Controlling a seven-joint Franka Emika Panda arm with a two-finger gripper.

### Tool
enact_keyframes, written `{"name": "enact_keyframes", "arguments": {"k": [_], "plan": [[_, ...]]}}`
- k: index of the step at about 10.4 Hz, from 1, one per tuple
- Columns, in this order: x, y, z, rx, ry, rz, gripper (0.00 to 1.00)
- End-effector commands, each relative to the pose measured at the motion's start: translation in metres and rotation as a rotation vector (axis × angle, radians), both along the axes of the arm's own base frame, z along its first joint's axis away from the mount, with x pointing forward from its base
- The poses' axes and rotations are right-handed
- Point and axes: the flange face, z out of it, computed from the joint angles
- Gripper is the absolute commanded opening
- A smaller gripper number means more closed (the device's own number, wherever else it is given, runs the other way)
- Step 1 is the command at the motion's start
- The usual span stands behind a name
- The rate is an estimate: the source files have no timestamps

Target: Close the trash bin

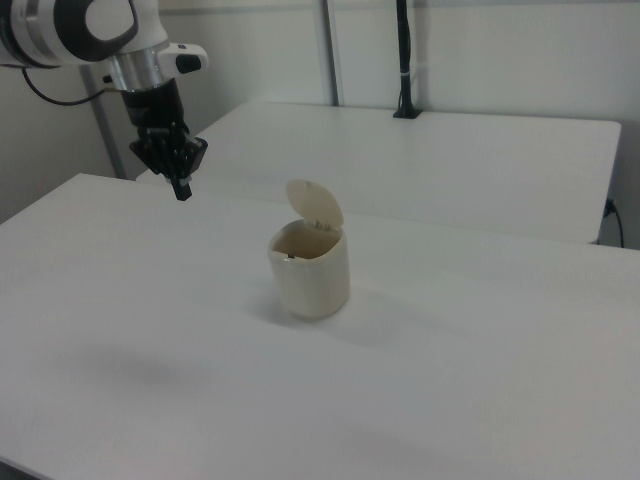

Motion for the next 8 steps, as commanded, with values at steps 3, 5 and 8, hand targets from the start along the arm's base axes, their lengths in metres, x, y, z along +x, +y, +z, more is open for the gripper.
{"name": "enact_keyframes", "arguments": {"k": [3, 5, 8], "plan": [[0.038, -0.002, -0.013, -0.007, -0.096, 0.006, 0.01], [0.046, -0.008, -0.013, -0.011, -0.146, 0.003, 0.01], [0.073, -0.032, -0.009, 0.004, -0.315, -0.045, 0.01]]}}
